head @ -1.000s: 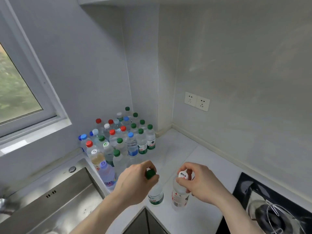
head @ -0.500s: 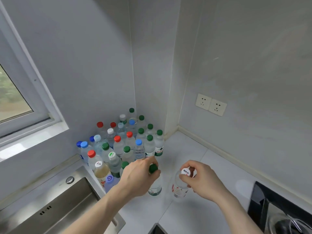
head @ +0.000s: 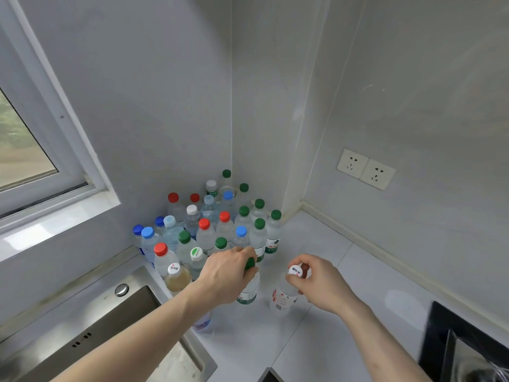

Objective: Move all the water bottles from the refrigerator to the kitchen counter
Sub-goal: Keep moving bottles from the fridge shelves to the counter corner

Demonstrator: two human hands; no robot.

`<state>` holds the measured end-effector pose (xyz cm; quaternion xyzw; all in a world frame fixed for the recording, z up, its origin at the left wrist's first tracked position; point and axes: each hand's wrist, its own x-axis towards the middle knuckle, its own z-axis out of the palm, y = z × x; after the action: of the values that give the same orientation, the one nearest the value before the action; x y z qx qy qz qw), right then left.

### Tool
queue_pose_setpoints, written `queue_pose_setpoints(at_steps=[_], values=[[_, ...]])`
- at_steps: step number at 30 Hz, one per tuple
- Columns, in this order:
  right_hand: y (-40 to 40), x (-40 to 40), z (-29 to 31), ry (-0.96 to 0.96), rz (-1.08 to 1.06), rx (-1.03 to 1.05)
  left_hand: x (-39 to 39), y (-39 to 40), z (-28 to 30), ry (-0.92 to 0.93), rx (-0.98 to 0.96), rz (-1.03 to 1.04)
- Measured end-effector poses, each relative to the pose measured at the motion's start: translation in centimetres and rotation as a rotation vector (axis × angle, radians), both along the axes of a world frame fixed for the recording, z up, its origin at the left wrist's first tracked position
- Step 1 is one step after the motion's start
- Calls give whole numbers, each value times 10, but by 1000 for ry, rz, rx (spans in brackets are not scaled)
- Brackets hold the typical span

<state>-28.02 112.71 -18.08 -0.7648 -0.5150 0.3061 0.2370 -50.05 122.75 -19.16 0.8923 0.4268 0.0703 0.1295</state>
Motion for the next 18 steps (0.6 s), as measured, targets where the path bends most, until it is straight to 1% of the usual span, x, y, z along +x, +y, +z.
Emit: queue_pose_setpoints(at_steps=[3, 8, 14, 18], values=[[14, -5, -6, -10, 1, 3, -2, 12, -11, 47, 35, 9], [38, -13, -16, -46, 1, -1, -3, 28, -23, 95, 0, 33], [60, -20, -21, -99, 2, -13, 2, 31, -29, 128, 0, 64], [72, -25, -23, -155, 8, -16, 8, 29, -33, 188, -7, 77]])
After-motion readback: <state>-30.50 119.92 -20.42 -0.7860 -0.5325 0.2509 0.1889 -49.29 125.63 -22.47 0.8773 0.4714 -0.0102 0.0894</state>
